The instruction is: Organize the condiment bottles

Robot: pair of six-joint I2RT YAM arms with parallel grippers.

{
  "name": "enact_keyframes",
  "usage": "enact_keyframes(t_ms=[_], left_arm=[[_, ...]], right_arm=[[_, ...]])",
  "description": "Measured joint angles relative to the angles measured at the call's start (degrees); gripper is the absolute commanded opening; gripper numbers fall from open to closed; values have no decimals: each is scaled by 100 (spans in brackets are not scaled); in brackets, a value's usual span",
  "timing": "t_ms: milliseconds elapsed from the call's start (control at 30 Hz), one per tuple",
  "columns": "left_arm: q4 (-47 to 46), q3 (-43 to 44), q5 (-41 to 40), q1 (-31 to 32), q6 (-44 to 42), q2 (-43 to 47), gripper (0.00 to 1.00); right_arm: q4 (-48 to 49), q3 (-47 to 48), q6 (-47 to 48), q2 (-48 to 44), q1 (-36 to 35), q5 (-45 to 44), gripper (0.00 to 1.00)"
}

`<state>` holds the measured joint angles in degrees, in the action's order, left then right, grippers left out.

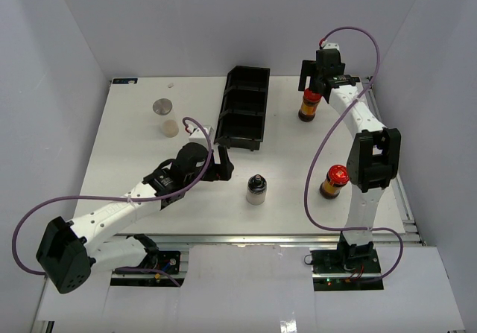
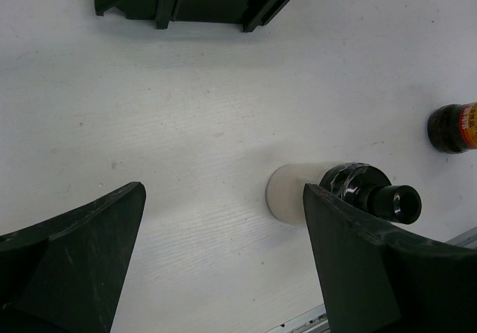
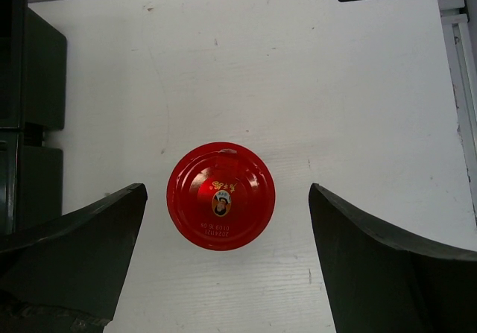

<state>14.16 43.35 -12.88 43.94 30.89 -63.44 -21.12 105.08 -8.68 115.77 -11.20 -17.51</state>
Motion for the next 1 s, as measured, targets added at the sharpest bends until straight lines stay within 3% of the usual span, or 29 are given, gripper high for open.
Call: enact_keyframes(t_ms=[600,800,1000], left_arm=[[-1,0,-20,0,48,-85,98],[-1,0,-29,0,50,-85,98],[-3,0,-59,0,48,-85,98]], right_arm=[[-152,-68,194,398,0,246,100],[-171,-74,284,545,0,223,83],[-159,-72,308,625,0,190,55]])
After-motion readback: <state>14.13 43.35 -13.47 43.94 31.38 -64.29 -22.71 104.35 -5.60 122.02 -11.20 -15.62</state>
